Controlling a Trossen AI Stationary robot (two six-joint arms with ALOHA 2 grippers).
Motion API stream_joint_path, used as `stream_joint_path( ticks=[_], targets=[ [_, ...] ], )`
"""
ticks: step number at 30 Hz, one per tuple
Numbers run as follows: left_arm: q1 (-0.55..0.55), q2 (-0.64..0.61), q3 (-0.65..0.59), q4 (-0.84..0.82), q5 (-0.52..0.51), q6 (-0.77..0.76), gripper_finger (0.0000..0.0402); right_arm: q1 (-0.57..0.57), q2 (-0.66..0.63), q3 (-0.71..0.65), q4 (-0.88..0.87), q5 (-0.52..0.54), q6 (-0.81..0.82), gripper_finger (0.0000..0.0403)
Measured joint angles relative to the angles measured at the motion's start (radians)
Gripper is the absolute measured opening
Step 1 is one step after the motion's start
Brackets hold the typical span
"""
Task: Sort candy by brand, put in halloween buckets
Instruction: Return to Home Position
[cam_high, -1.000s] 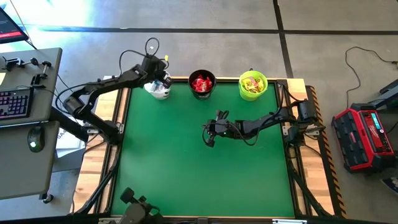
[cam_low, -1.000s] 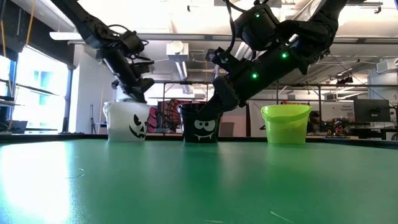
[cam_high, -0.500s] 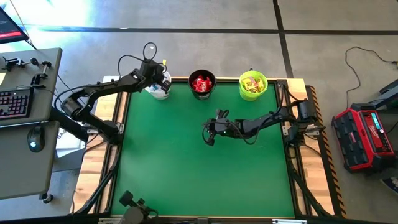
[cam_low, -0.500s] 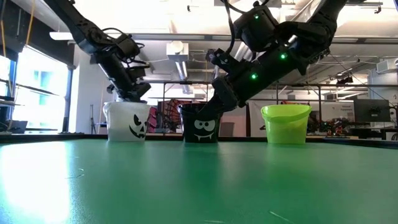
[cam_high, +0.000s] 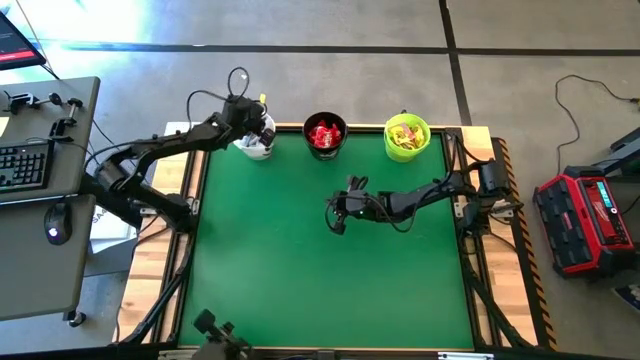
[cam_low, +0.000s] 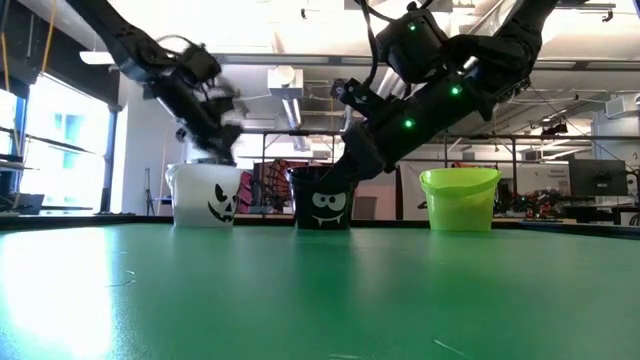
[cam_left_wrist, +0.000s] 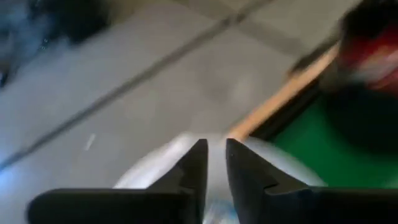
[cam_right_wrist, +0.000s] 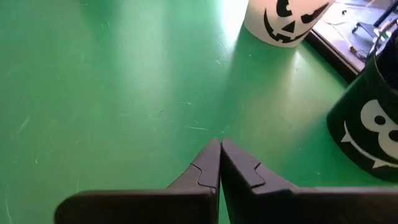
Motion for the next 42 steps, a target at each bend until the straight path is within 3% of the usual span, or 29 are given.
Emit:
stream_joint_path(
  ticks=[4, 10, 18, 23, 31, 42],
  targets=[
    [-0.036, -0.092, -0.097, 0.192, 0.103, -0.015, 0.0009, -0.025, -0.012, 0.000, -0.002, -0.105, -0.035, 0.0000],
    [-0.105, -0.234, -0.251, 0.376, 0.221, -0.006, 0.0006, -0.093, -0.059, 0.000, -0.029, -0.257, -0.074, 0.0000],
    [-0.205, -0.388, -0.347, 0.420, 0.312, 0.002, 0.0000, -0.169, -0.165, -0.020, -0.066, -0.386, -0.126, 0.0000],
    [-0.243, -0.447, -0.404, 0.437, 0.346, 0.029, 0.0000, -0.219, -0.256, -0.158, 0.054, -0.452, -0.110, 0.0000],
    [-0.287, -0.457, -0.483, 0.543, 0.399, 0.012, 0.0000, -0.242, -0.501, -0.367, 0.091, -0.429, -0.097, 0.0000],
    [-0.328, -0.500, -0.490, 0.550, 0.419, 0.017, 0.0000, -0.241, -0.855, -0.616, 0.090, -0.324, -0.043, 0.0000]
  ],
)
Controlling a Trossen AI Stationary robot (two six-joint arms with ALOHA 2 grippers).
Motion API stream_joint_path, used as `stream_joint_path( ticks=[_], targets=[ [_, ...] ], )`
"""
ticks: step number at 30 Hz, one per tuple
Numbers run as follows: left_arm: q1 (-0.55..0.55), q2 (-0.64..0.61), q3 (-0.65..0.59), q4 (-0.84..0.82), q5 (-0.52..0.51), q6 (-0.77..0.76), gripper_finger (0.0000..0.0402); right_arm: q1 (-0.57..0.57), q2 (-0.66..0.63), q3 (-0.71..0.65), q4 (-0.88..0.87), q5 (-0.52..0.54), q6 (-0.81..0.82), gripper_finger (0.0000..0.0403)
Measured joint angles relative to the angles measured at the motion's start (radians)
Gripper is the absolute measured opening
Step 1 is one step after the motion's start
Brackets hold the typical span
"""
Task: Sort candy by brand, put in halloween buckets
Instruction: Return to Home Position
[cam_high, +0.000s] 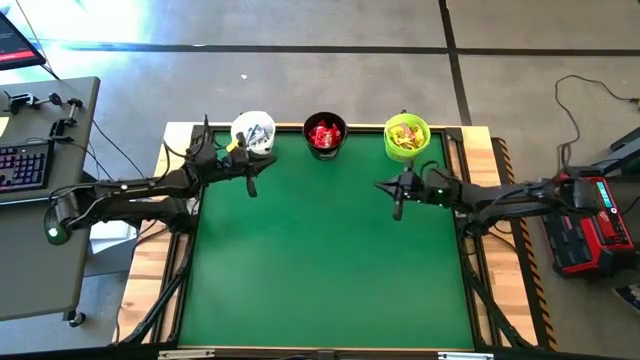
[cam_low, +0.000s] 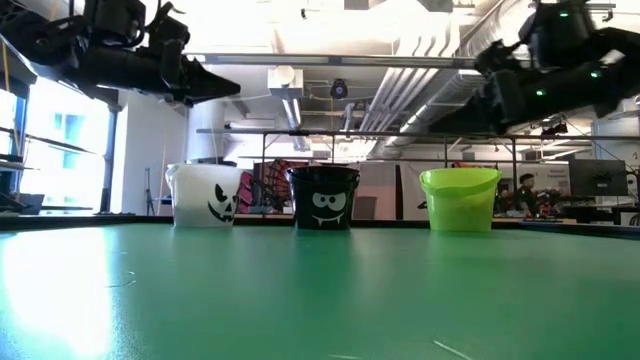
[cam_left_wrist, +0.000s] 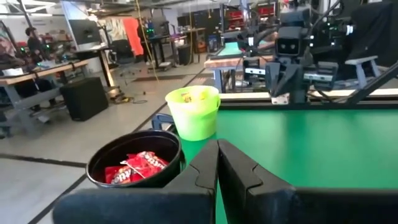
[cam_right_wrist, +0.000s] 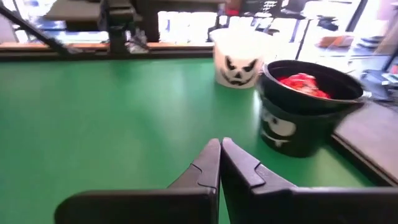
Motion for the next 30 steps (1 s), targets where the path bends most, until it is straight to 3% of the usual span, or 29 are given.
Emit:
stream_joint_path(
  ticks=[13, 21, 30],
  targets=[
    [-0.072, 0.002, 0.000, -0.003, -0.014, -0.019, 0.0000, 0.000, -0.334, -0.202, -0.009, 0.069, 0.028, 0.0000],
    [-0.150, 0.010, -0.005, 0.009, -0.041, -0.035, 0.0000, -0.002, -0.451, -0.203, -0.181, 0.102, 0.023, 0.0000],
    [-0.212, -0.144, -0.217, 0.145, -0.084, -0.124, 0.0000, -0.003, -0.579, -0.203, -0.290, 0.092, 0.031, 0.0000]
  ],
)
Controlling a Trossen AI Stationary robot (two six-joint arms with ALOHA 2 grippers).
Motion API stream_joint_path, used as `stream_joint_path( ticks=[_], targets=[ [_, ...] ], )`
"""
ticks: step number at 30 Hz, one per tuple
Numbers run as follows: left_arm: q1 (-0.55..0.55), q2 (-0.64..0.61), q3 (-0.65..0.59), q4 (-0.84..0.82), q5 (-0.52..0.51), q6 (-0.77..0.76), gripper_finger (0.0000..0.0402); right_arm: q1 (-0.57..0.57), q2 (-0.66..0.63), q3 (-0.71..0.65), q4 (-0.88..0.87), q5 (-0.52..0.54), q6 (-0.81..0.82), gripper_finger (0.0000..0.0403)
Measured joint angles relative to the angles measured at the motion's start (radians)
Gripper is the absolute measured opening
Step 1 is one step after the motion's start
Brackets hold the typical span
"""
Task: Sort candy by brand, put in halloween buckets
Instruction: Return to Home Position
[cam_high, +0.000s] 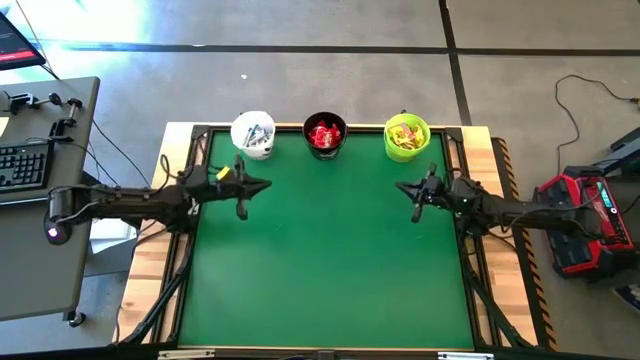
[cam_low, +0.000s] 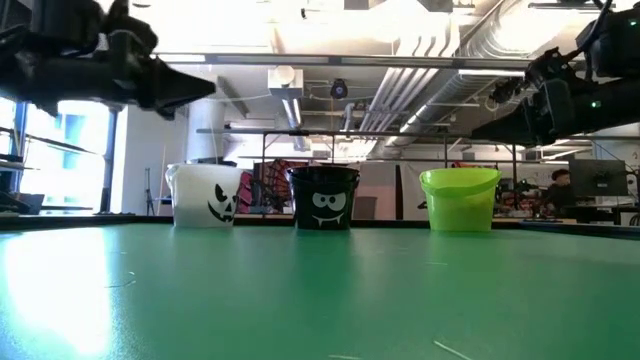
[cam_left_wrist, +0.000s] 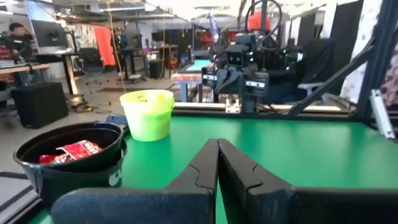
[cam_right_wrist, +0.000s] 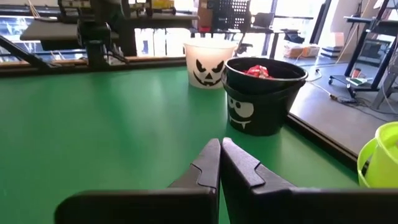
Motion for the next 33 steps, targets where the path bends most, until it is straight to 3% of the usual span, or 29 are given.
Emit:
stream_joint_path(
  ticks=[4, 13, 22, 28, 33],
  targets=[
    [-0.015, -0.128, -0.070, -0.015, 0.001, -0.008, 0.0000, 0.000, -0.072, 0.000, -0.050, -0.002, -0.003, 0.0000],
    [-0.029, -0.443, -0.075, -0.359, 0.003, 0.001, 0.0000, 0.000, -0.265, 0.000, -0.219, -0.018, 0.010, 0.0000],
    [-0.027, -0.785, -0.074, -0.684, -0.047, 0.021, 0.0000, 0.000, -0.367, 0.000, -0.221, -0.050, 0.020, 0.0000],
    [-0.019, -0.784, -0.075, -0.729, -0.148, 0.078, 0.0000, -0.057, -0.368, 0.000, -0.221, -0.035, 0.052, 0.0000],
    [-0.013, -0.783, -0.075, -0.671, -0.097, 0.062, 0.0000, -0.116, -0.367, 0.000, -0.225, -0.069, 0.081, 0.0000]
  ],
)
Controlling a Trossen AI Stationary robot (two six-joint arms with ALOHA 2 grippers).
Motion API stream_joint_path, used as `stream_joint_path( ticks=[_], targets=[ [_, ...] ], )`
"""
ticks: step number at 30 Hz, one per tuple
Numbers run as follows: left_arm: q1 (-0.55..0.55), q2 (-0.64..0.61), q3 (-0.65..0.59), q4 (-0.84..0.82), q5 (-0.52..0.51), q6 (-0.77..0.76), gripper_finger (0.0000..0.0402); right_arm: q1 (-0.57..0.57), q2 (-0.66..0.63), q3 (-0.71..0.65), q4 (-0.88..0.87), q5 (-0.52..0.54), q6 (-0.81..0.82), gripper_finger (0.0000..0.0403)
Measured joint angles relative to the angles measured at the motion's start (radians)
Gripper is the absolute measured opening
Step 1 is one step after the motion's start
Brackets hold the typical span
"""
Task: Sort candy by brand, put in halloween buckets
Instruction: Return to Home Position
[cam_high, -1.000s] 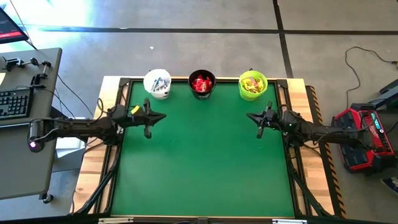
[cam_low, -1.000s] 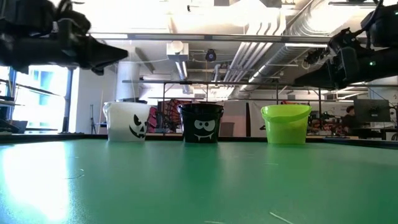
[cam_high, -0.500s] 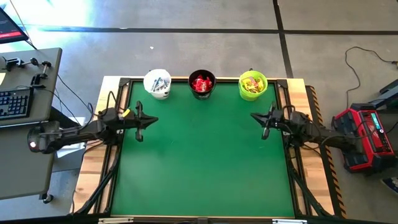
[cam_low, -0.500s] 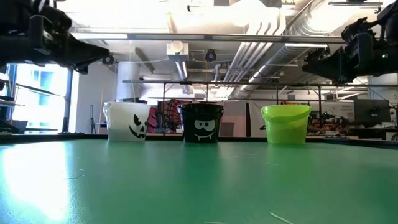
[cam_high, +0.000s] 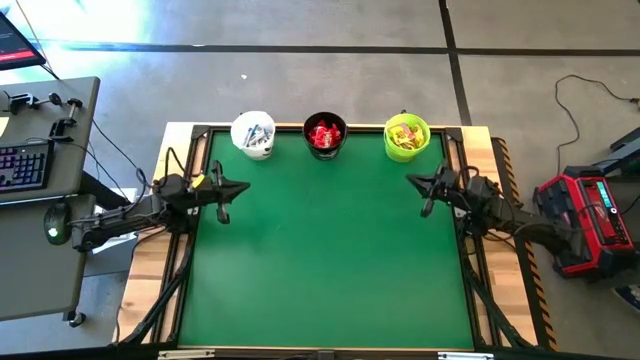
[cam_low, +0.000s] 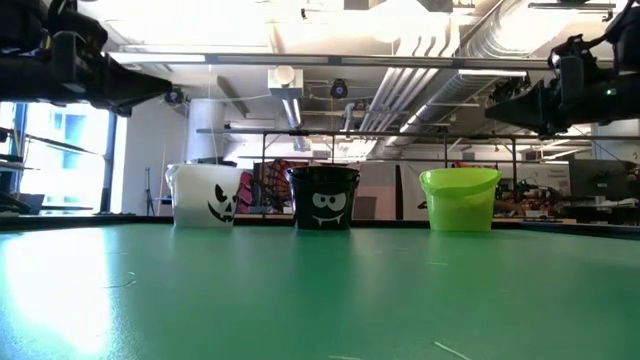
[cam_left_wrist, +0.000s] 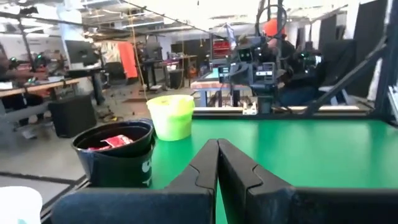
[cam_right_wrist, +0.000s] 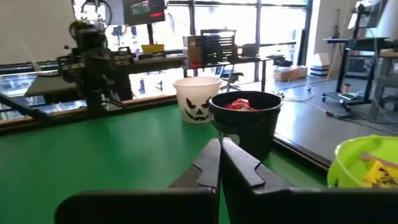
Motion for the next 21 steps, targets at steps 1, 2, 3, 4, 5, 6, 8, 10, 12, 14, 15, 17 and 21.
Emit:
stream_joint_path(
  ticks=[1, 2, 3, 4, 5, 6, 8, 10, 12, 14, 15, 17, 21],
  targets=[
    [0.000, 0.000, 0.000, 0.002, -0.006, -0.010, 0.0000, -0.011, 0.000, 0.000, 0.000, 0.002, -0.001, 0.0000],
    [0.000, 0.001, 0.000, 0.003, -0.009, -0.018, 0.0000, -0.020, 0.000, 0.000, 0.000, 0.011, -0.006, 0.0000],
    [0.000, 0.003, 0.000, 0.003, -0.009, -0.029, 0.0000, -0.029, 0.000, 0.000, 0.001, 0.021, -0.007, 0.0000],
    [0.000, 0.004, 0.000, 0.004, -0.010, -0.039, 0.0000, -0.038, 0.000, 0.000, 0.003, 0.027, -0.008, 0.0000],
    [0.000, 0.004, 0.000, 0.003, -0.010, -0.047, 0.0000, -0.045, 0.000, 0.000, 0.004, 0.029, -0.010, 0.0000],
    [0.000, 0.004, 0.000, 0.003, -0.014, -0.050, 0.0000, -0.050, 0.000, 0.000, 0.004, 0.030, -0.014, 0.0000],
    [0.000, 0.004, 0.000, 0.004, -0.033, -0.041, 0.0000, -0.060, 0.001, 0.000, 0.004, 0.031, -0.013, 0.0000],
    [0.000, 0.004, 0.000, 0.003, -0.057, -0.043, 0.0000, -0.068, 0.001, 0.000, 0.004, 0.031, -0.009, 0.0000],
    [0.000, 0.004, 0.000, 0.004, -0.087, -0.082, 0.0000, -0.072, 0.001, 0.000, 0.005, 0.031, 0.010, 0.0000],
    [0.000, 0.004, 0.000, 0.004, -0.108, -0.129, 0.0000, -0.072, 0.001, 0.000, 0.005, 0.029, 0.018, 0.0000],
    [0.000, 0.004, 0.000, 0.003, -0.115, -0.144, 0.0000, -0.072, 0.001, 0.000, 0.005, 0.021, 0.018, 0.0000],
    [0.000, 0.004, 0.000, -0.005, -0.119, -0.152, 0.0000, -0.071, 0.001, 0.000, 0.004, 0.016, 0.014, 0.0000],
    [0.000, 0.006, 0.000, -0.048, -0.135, -0.063, 0.0000, -0.071, 0.001, 0.000, 0.004, 0.015, 0.011, 0.0000]
  ],
)
